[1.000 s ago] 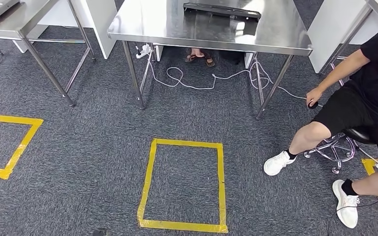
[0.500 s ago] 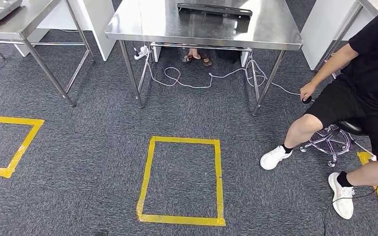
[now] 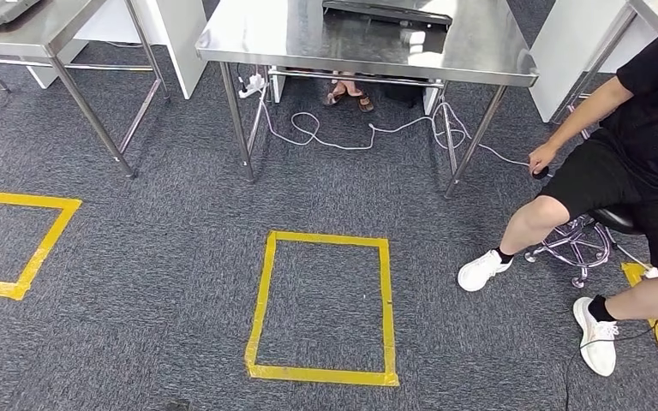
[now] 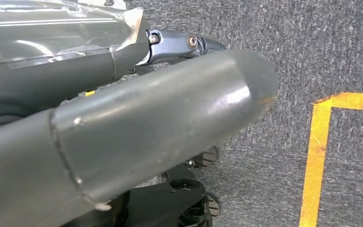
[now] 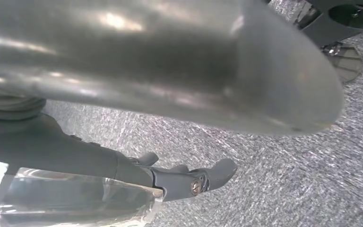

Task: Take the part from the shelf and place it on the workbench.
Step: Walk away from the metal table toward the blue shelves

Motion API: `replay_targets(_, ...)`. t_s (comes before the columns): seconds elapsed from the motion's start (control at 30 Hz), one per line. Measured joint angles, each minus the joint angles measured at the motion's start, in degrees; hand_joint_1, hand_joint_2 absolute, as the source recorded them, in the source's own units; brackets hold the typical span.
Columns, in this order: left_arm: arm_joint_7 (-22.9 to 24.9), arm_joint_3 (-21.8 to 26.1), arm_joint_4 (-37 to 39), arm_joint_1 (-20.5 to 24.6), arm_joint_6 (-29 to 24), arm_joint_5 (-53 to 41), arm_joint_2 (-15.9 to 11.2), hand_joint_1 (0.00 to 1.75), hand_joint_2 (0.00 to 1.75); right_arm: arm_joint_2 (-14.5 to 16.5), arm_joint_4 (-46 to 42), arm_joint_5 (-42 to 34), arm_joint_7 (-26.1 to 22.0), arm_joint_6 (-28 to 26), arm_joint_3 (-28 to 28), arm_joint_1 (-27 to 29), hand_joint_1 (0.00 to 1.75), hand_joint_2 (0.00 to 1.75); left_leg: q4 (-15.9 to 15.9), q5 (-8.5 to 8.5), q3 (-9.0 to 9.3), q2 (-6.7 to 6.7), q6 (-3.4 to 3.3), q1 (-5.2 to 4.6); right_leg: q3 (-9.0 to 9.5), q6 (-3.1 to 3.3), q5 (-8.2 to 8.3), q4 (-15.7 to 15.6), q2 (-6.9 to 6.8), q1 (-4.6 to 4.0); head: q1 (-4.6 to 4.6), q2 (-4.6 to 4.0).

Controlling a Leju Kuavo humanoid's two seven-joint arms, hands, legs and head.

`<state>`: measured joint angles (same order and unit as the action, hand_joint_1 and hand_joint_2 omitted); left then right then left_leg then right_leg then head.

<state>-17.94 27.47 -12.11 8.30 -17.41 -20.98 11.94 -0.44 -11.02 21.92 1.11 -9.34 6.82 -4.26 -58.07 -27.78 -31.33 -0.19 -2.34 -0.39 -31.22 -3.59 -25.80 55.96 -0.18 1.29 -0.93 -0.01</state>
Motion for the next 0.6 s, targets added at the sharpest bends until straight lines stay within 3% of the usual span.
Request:
replay_targets(0.13,0.03,0.00,0.00,0.02,0.03,-0.03,0.04,0.00,0.00,0.00,0.00,-0.02,0.01,0.00,0.01,-0.01,0.00,0.00,0.43,0.69,-0.12,0.41,-0.95,0.16,-0.74,-0.51,-0.30,0.76,0.18,0.33,-0.02,-0.01)
replay_targets(0.2,0.10,-0.02,0.00,0.03,0.08,-0.08,0.09,0.00,0.00,0.02,0.00,-0.05,0.01,-0.01,0.01,0.00,0.00,0.00,0.73,1.12,-0.38,1.05,-1.52,0.55,-3.14,-0.11,-3.02,5.58,0.23,0.43,-0.30,-0.01)
replay_targets(0.27,0.26,-0.04,0.00,0.04,0.19,-0.13,0.11,0.00,0.00,0.05,0.01,-0.10,0.01,-0.04,0.01,0.07,0.00,0.00,0.71,1.32,-0.83,1.76,-1.66,0.55,-6.78,0.20,-6.63,13.62,0.24,0.34,-0.54,0.00)
replay_targets(0.3,0.34,-0.04,0.00,0.03,0.27,-0.14,0.13,0.00,0.00,0.02,0.01,-0.13,0.01,-0.07,0.01,0.16,0.00,0.00,0.70,1.41,-1.01,2.16,-1.61,0.52,-7.91,0.10,-7.63,16.48,0.23,0.30,-0.54,0.00)
replay_targets(0.33,0.43,-0.05,0.00,0.03,0.36,-0.16,0.13,0.00,0.00,-0.01,0.02,-0.17,0.01,-0.09,0.01,0.27,0.00,0.00,0.68,1.48,-1.13,2.58,-1.51,0.51,-7.84,-0.18,-7.67,17.11,0.20,0.24,-0.56,0.00)
replay_targets(0.37,0.49,-0.07,0.00,0.03,0.44,-0.17,0.13,0.00,0.00,-0.05,0.02,-0.21,0.01,-0.11,0.00,0.37,0.00,0.00,0.66,1.55,-1.18,3.01,-1.39,0.52,-6.52,-0.56,-6.83,15.28,0.07,0.23,-0.56,0.00)
replay_targets(0.43,0.53,-0.14,0.00,0.04,0.55,-0.17,0.17,0.00,0.00,-0.11,0.02,-0.26,-0.01,-0.17,-0.01,0.32,0.00,0.00,0.62,1.61,-1.11,3.97,-1.02,0.50,-1.75,-0.99,-4.13,6.89,-1.54,0.18,-0.60,0.00)
replay_targets(0.5,0.54,-0.25,0.00,0.08,0.56,-0.17,0.21,0.00,0.00,-0.12,0.02,-0.27,-0.02,-0.24,-0.01,0.07,0.00,0.00,0.58,1.54,-0.98,4.87,-0.28,0.31,1.11,-0.25,-2.54,0.98,-3.02,-0.27,-0.49,0.00)
replay_targets(0.57,0.55,-0.35,-0.01,0.19,0.56,-0.18,0.25,0.00,0.00,-0.12,0.03,-0.28,-0.03,-0.30,-0.01,0.06,0.00,0.00,0.63,1.47,-0.77,5.71,0.53,0.30,1.13,1.02,-2.25,0.21,-2.55,-0.77,-0.37,-0.01)
replay_targets(0.6,0.56,-0.38,-0.01,0.26,0.56,-0.18,0.27,0.00,0.00,-0.11,0.04,-0.28,-0.04,-0.35,-0.01,0.16,0.00,0.00,0.58,1.40,-0.72,5.95,0.91,0.46,1.19,1.62,-2.06,0.13,-1.99,-0.54,-0.37,0.00)
